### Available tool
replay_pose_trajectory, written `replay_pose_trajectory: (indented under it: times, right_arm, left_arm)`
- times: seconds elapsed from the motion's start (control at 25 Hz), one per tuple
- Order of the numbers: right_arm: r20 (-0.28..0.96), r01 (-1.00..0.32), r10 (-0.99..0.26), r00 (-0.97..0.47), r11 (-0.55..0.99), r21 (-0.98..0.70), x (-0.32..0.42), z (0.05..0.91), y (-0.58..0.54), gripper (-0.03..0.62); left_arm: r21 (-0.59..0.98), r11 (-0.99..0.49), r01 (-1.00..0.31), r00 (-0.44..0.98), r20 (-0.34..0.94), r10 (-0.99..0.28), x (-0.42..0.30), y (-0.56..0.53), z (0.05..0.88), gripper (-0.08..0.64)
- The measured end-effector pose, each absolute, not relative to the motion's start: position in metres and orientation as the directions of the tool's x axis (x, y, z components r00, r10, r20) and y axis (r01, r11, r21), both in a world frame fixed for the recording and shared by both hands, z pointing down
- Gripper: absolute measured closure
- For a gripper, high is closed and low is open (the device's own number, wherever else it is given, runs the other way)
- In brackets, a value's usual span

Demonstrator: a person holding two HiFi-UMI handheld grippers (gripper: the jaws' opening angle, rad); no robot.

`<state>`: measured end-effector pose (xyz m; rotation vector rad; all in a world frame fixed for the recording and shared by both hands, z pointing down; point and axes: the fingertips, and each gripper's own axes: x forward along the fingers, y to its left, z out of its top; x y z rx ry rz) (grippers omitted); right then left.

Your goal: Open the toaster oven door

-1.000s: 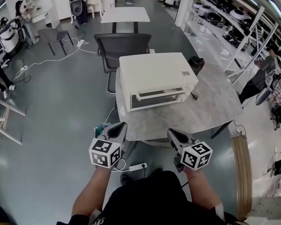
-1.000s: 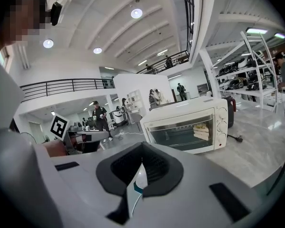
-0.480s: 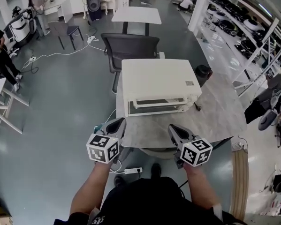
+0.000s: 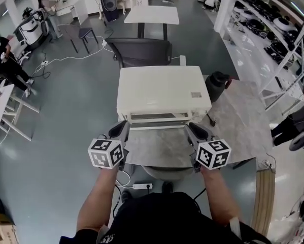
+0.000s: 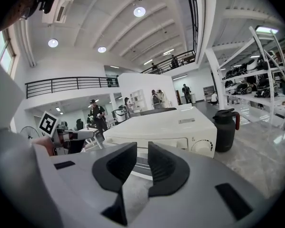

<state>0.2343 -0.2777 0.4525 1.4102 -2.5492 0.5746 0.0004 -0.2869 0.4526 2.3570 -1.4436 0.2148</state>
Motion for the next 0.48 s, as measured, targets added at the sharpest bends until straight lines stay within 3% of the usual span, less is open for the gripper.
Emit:
replay_pose_trajectory:
  times: [0.16, 0.48]
  right_arm:
    - [0.346, -0.853, -0.781, -0.521, 0.463, -0.238, 0.247, 0.457, -0.293, 0.508]
    - [0.379, -0.86, -0.773, -0.509, 0.449, -0.24, 0.258, 0.463, -0.317, 0.465]
  left_arm:
    - [0.218, -0.378, -0.9, 0.433, 0.341, -0.834, 0.003, -0.296, 0.455, 0.54]
    - [0.201, -0.344, -0.917, 0.398, 0.4, -0.826, 0.011, -0.309, 0.472, 0.439]
